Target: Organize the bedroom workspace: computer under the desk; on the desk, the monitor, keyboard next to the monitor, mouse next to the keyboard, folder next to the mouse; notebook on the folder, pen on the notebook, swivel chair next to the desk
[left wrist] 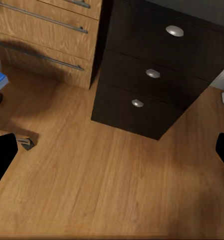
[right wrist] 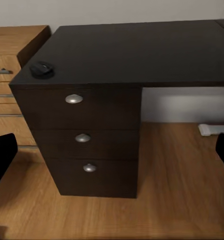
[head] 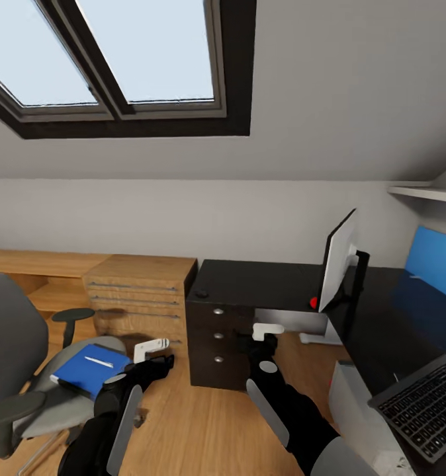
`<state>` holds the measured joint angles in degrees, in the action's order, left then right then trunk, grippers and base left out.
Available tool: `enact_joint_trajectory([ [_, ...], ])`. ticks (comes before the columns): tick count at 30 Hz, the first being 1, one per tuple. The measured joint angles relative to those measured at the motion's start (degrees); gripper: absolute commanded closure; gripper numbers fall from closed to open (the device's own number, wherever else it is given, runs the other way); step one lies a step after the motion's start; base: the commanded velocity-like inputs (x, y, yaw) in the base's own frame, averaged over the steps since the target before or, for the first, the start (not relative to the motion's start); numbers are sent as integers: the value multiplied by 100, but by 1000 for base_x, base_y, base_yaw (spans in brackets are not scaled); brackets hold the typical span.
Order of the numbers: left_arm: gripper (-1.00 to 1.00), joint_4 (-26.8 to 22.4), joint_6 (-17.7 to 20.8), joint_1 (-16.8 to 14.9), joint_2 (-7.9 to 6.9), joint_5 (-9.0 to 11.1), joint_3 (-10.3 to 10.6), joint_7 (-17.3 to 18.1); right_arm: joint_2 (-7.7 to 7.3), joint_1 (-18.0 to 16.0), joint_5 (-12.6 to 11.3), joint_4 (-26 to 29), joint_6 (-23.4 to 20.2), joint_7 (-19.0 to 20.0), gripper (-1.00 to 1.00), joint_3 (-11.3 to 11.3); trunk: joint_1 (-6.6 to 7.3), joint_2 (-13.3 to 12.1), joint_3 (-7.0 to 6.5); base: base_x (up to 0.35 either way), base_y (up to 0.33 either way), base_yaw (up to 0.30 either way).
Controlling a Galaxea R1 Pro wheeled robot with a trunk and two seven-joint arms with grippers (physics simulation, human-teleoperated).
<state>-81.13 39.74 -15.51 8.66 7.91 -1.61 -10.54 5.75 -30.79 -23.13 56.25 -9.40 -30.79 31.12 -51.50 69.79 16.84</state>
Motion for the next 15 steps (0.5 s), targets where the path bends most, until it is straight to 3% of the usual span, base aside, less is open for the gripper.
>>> enact_joint_trajectory([
  [5,-100,-1,1,0,0,0,-1,-1,0,0,15,0,1,1,-100,2,1,0,-3,-130,-201,-18],
  [15,-100,-2,2,0,1,0,-1,4,-73,0,47,8,215,14,-100,-13,2,0,-3,-13,-20,-1],
])
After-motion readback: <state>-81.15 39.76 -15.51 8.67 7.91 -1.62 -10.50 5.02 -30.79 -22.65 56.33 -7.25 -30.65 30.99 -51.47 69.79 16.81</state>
